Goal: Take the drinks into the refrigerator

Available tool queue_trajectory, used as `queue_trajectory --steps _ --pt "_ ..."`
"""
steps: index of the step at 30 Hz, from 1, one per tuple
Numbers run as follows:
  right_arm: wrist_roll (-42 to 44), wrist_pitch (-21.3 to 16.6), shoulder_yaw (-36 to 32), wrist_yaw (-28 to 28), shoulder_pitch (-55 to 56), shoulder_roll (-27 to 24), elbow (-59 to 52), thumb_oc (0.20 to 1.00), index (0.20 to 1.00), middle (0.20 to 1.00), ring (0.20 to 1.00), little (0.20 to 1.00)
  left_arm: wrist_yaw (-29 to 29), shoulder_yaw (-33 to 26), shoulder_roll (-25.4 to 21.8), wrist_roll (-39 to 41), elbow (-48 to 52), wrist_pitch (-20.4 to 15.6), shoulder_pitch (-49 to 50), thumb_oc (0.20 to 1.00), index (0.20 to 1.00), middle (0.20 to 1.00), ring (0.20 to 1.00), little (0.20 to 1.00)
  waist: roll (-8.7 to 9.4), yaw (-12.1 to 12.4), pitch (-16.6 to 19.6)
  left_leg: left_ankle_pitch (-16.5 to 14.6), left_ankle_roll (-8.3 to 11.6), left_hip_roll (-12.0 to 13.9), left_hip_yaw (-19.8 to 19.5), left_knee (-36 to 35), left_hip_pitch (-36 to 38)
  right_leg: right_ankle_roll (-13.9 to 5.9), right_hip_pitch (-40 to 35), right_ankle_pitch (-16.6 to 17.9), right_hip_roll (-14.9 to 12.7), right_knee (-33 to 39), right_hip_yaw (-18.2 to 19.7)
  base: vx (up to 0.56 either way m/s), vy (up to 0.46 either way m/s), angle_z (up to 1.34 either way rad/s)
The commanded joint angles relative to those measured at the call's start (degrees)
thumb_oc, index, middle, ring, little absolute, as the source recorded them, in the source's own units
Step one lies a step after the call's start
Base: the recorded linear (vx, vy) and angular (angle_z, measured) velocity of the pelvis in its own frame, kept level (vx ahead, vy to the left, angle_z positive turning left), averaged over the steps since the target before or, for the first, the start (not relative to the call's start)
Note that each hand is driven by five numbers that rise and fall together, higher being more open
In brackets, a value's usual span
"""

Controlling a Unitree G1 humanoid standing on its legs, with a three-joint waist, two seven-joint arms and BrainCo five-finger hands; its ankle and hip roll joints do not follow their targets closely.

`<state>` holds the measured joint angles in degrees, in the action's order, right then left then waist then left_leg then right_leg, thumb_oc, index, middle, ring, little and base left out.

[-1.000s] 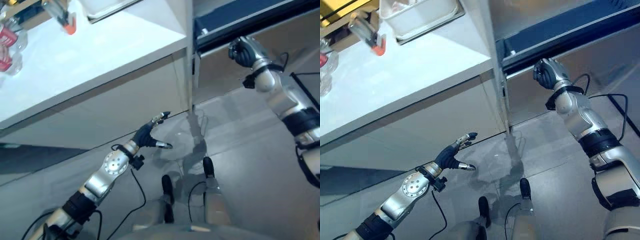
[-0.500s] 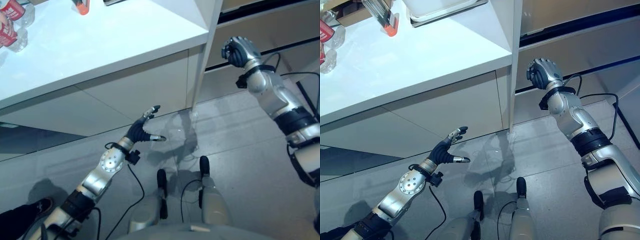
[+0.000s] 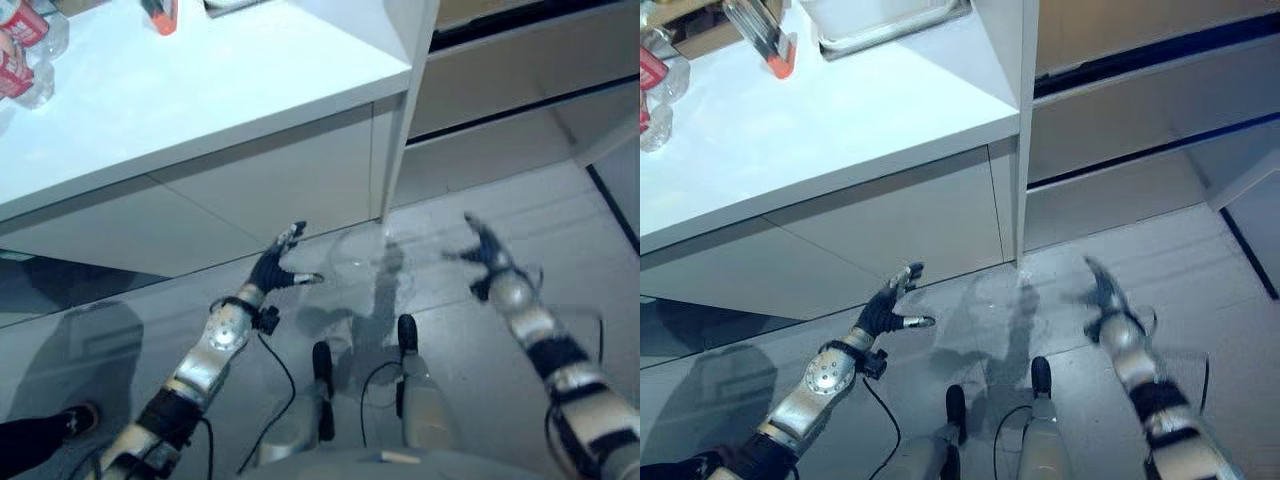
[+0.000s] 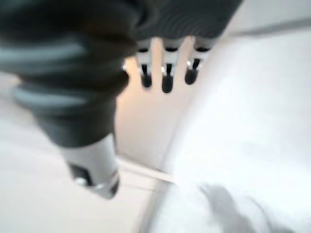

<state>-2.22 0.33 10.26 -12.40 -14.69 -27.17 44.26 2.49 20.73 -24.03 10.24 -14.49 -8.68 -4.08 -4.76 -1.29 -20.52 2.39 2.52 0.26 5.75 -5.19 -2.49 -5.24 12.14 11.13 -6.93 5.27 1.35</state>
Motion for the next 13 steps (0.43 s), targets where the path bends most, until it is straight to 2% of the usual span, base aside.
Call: queue_trajectory --steps 1,3,5,6,9,10,13 --pt "7.1 -3.5 -1.1 0.2 1.1 2.6 4.4 1.0 1.0 1.0 1.0 1.0 1.4 -1.7 3.6 1.8 -8.0 0.5 0.1 1.0 1.0 1.0 1.0 1.0 0.98 -0.3 3.0 -1.3 -0.71 -0.4 -4.5 0.9 -2.6 -2.79 -4.6 -9.0 -1.3 -2.8 -0.9 0.0 0.0 0.0" --pt "8.9 -3.5 -1.3 0.8 3.3 5.0 9.7 1.0 1.0 1.0 1.0 1.0 2.0 -3.5 7.8 3.9 -18.8 2.0 -0.8 1.0 1.0 1.0 1.0 1.0 1.32 -0.6 3.6 -1.3 -0.64 -0.2 -4.5 0.9 -2.1 -2.53 -5.1 -9.4 -1.0 -2.9 -0.9 0.01 -0.029 -0.03" --pt "9.8 -3.7 -1.2 1.3 3.7 6.1 12.4 1.0 1.0 1.0 1.0 1.0 2.4 -3.2 8.8 2.5 -22.5 1.9 -2.0 1.0 1.0 1.0 1.0 1.0 1.4 -0.8 3.8 -1.5 -0.56 0.0 -4.6 1.0 -1.6 -2.44 -5.5 -9.6 -0.9 -3.0 -1.0 0.02 -0.016 0.0" --pt "10.2 -3.2 -0.4 2.3 4.8 8.2 18.1 1.0 1.0 1.0 1.0 1.0 3.3 -4.2 10.2 -0.3 -30.6 3.0 -3.2 1.0 1.0 1.0 1.0 1.0 1.72 -1.0 4.6 -1.7 -0.41 0.3 -4.6 1.0 -0.8 -2.28 -6.1 -10.0 -0.7 -3.3 -1.1 0.05 -0.044 0.0" --pt "10.0 -2.4 0.3 4.0 6.2 10.5 25.0 1.0 1.0 1.0 1.0 1.0 3.3 -6.2 12.8 -1.1 -42.9 4.3 -4.6 1.0 1.0 1.0 1.0 1.0 2.2 -1.3 6.1 -2.1 -0.23 0.7 -4.3 1.0 0.8 -1.89 -7.6 -10.6 -0.3 -3.5 -1.3 0.07 -0.035 -0.01" --pt "10.6 -2.0 -0.4 4.4 6.9 11.6 27.2 1.0 1.0 1.0 1.0 1.0 3.8 -8.9 13.7 1.9 -47.5 5.5 -5.2 1.0 1.0 1.0 1.0 1.0 2.37 -1.4 6.9 -2.2 -0.14 1.0 -4.2 0.9 1.3 -1.73 -8.1 -10.8 -0.2 -3.6 -1.4 0.09 -0.038 -0.02" --pt "12.1 -1.3 -1.6 4.6 8.5 13.6 31.0 1.0 1.0 1.0 1.0 1.0 3.9 -8.7 14.4 -4.4 -54.5 6.4 -5.9 1.0 1.0 1.0 1.0 1.0 2.69 -1.8 8.9 -2.9 -0.05 1.3 -4.1 0.8 3.4 -1.47 -10.0 -11.5 0.2 -3.6 -1.4 0.11 -0.021 0.0"
